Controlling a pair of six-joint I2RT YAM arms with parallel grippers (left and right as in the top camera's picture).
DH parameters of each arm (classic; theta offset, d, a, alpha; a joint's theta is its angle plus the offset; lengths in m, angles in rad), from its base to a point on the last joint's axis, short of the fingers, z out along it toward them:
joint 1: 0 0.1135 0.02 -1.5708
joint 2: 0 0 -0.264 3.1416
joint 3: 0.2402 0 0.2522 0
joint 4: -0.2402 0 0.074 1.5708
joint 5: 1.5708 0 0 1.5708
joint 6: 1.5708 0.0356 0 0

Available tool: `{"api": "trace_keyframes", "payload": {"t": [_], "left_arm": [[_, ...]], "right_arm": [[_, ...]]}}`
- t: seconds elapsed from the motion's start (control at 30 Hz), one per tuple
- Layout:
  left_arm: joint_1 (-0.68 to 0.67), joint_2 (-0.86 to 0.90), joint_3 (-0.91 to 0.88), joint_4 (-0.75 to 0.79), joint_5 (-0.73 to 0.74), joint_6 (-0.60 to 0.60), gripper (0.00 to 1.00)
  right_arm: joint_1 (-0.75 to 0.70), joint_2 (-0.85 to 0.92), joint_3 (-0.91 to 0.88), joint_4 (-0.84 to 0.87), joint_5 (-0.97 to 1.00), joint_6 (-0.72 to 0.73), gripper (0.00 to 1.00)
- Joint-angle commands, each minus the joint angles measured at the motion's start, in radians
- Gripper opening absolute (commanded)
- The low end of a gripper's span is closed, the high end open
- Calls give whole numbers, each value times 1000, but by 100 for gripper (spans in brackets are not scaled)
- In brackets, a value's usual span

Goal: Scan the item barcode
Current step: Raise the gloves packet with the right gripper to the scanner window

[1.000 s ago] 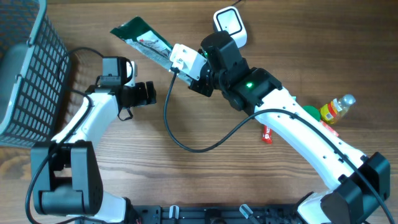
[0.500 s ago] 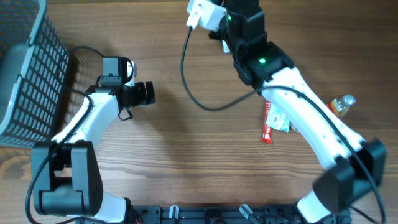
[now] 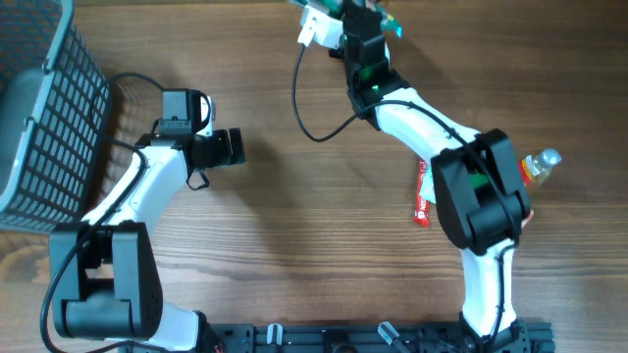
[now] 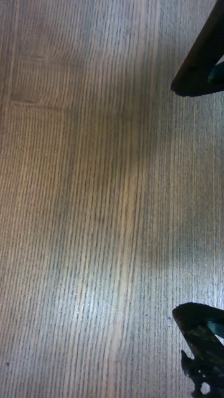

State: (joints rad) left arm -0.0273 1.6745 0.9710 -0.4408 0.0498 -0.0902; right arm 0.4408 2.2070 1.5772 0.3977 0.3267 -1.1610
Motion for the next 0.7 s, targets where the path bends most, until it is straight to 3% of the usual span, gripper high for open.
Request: {"api": "trace_keyframes", "payload": {"t": [0.0, 0.47, 0.67], "left_arm": [[-3, 13, -4, 3, 13, 15, 100], [-3, 13, -4, 4, 13, 15, 100], [-3, 13, -4, 4, 13, 15, 100]], "right_arm": [[-19, 63, 12, 39, 17, 7, 4], [26, 75, 12, 4, 89, 207, 4], [44, 47, 12, -127, 98, 231, 4]]}}
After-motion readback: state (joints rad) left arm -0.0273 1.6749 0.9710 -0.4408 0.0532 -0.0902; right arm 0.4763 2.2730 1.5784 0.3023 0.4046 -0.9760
